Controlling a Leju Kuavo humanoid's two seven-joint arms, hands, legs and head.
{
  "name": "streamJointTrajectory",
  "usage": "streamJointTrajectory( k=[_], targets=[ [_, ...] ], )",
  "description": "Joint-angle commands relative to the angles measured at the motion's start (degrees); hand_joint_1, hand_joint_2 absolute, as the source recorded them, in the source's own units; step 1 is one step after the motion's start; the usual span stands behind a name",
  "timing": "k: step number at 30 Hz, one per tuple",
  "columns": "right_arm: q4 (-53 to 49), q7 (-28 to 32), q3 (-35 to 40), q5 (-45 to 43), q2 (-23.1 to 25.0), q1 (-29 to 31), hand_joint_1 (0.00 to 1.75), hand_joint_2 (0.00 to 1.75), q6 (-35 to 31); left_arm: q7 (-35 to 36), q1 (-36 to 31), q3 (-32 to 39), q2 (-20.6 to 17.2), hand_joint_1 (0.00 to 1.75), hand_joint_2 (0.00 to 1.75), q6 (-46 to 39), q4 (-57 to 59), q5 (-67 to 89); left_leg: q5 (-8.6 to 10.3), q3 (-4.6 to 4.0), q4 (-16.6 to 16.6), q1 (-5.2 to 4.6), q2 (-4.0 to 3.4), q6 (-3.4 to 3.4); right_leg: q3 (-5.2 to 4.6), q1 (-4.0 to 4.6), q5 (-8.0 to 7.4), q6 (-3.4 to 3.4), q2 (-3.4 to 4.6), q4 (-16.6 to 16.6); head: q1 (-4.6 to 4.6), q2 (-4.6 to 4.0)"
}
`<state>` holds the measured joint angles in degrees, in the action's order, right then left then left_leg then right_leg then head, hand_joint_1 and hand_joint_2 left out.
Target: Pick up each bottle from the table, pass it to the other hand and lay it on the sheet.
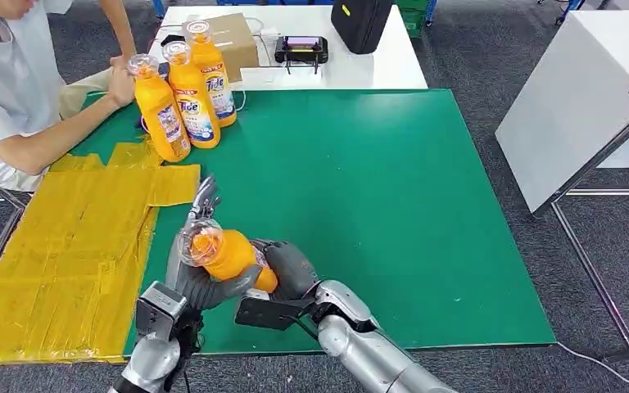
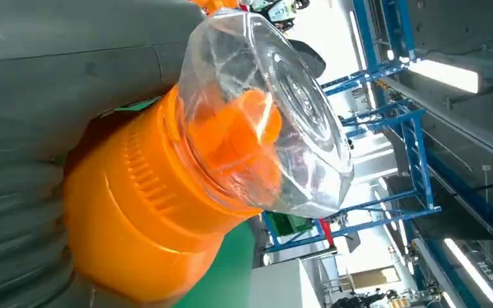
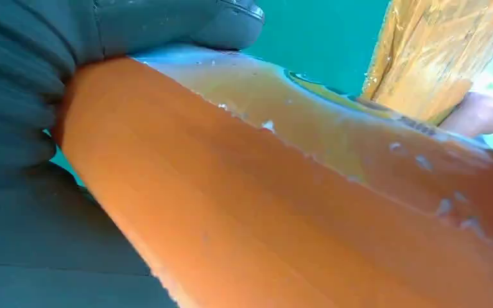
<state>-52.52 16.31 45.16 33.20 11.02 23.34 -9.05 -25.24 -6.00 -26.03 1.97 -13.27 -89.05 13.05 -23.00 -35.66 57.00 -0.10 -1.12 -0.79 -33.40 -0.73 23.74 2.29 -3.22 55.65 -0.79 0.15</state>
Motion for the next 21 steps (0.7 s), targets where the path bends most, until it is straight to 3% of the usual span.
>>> streamJointTrajectory(
  k=[1,16,17,18,21],
  targets=[
    [3.2,0.4,6.8,1.5,-0.3,0.7,1.75,1.75,0.5,0.5,-3.9,-2.5,-0.2,0.00,1.75,0.5,4.2,0.6,-0.07,0.22,0.0,0.07,0.15,0.06,0.27,0.03,0.09,-0.08,0.12,-0.1,0.00,0.00],
    [3.2,0.4,6.8,1.5,-0.3,0.7,1.75,1.75,0.5,0.5,-3.9,-2.5,-0.2,0.00,1.75,0.5,4.2,0.6,-0.08,0.23,0.0,0.07,0.14,0.07,0.28,0.03,0.09,-0.08,0.14,-0.1,0.02,0.00],
    [3.2,0.4,6.8,1.5,-0.3,0.7,1.75,1.75,0.5,0.5,-3.9,-2.5,-0.2,1.75,1.75,0.5,4.2,0.6,-0.05,0.19,0.0,0.05,0.14,0.05,0.23,0.01,0.07,-0.07,0.10,-0.1,0.00,0.00],
    [-1.2,0.1,3.9,10.3,-1.4,-2.4,1.75,1.75,-16.5,11.5,-5.5,-2.2,-3.0,1.75,1.75,7.1,6.3,-1.2,-0.09,0.28,0.0,0.08,0.16,0.08,0.33,0.03,0.11,-0.09,0.16,-0.1,0.00,0.00],
    [-6.5,-0.9,2.8,11.7,-3.4,-4.5,1.75,1.75,-14.4,8.3,-6.3,1.6,-3.1,1.75,1.75,10.4,9.5,-1.9,-0.05,0.30,-0.1,0.09,0.32,0.09,0.37,0.04,0.12,-0.11,0.00,-0.1,0.02,0.00]
  ],
)
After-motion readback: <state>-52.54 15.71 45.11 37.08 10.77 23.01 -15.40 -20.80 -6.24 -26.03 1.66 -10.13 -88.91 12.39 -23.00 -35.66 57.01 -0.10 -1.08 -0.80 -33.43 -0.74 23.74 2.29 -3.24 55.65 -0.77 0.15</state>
